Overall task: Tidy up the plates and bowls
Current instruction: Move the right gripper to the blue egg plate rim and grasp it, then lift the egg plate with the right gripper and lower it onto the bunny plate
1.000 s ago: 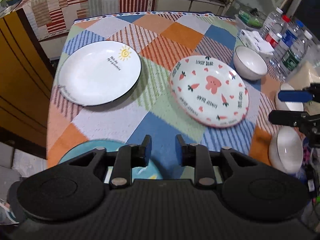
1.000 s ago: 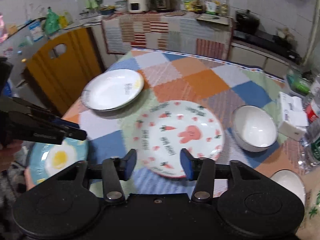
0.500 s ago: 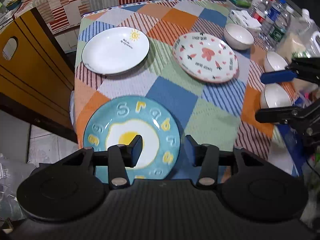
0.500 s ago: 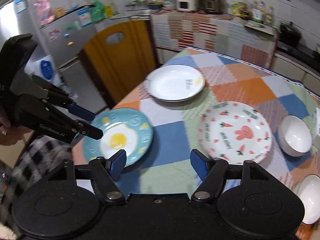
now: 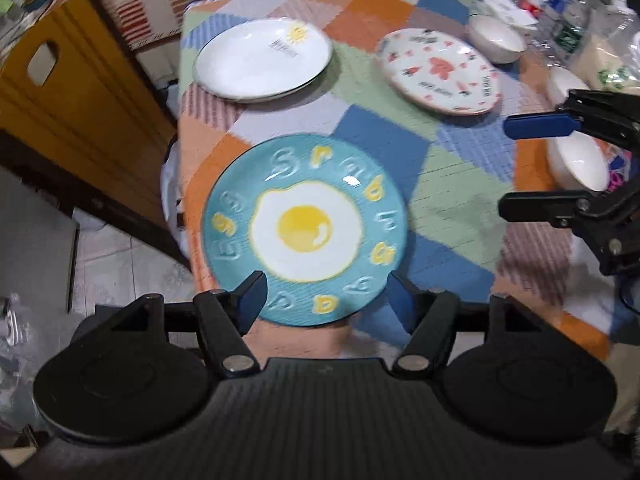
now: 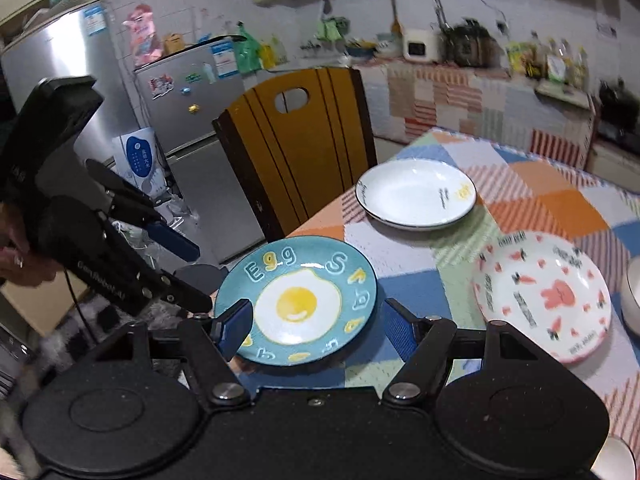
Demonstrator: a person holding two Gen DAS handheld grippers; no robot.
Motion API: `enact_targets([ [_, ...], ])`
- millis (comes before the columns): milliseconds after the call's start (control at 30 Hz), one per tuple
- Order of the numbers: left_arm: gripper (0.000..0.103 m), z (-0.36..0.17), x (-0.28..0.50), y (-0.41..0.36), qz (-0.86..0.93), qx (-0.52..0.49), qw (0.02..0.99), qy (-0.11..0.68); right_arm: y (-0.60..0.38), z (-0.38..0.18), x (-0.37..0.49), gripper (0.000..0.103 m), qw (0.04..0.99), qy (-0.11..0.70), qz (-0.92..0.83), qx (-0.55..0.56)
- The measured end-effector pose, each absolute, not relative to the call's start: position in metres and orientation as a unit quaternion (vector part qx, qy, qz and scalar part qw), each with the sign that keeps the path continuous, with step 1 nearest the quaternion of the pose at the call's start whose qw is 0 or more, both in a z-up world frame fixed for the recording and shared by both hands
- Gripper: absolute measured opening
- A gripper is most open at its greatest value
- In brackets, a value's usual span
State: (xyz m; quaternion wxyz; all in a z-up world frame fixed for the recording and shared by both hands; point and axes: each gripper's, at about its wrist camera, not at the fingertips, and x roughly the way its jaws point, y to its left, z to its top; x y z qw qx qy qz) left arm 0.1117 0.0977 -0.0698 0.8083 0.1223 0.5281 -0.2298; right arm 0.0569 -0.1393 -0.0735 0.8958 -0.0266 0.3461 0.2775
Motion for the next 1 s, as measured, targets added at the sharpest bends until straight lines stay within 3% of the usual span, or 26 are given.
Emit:
enact_targets([
  [133, 0.068, -0.088, 0.125, 0.116, -0.215, 0.107, 0.809, 0.537, -0.130, -0.094, 0.063, 0.075, 0.903, 0.330, 0.273, -0.037],
  [233, 0.080, -0.101, 0.128, 0.123, -0.209, 0.114, 0.806, 0.542, -0.126, -0.109, 0.066, 0.076, 0.913, 0.306, 0.266, -0.043],
  [300, 0.082, -0.107, 0.129, 0.125, -0.212, 0.120, 0.805, 0.540, -0.124, -0.120, 0.069, 0.077, 0.915, 0.290, 0.277, -0.050],
  [667, 0.082, -0.140, 0.158, 0.142, -0.213, 0.109, 0.814, 0.530, -0.115, -0.172, 0.114, 0.074, 0.876, 0.407, 0.258, -0.014],
  [833, 0.078, -0.155, 0.166, 0.148, -0.223, 0.087, 0.804, 0.544, -0.121, -0.185, 0.125, 0.052, 0.853, 0.449, 0.262, 0.054],
  [1000, 0.054, -0.167, 0.169, 0.146, -0.226, 0.084, 0.794, 0.558, -0.121, -0.190, 0.129, 0.029, 0.846, 0.464, 0.248, 0.083],
])
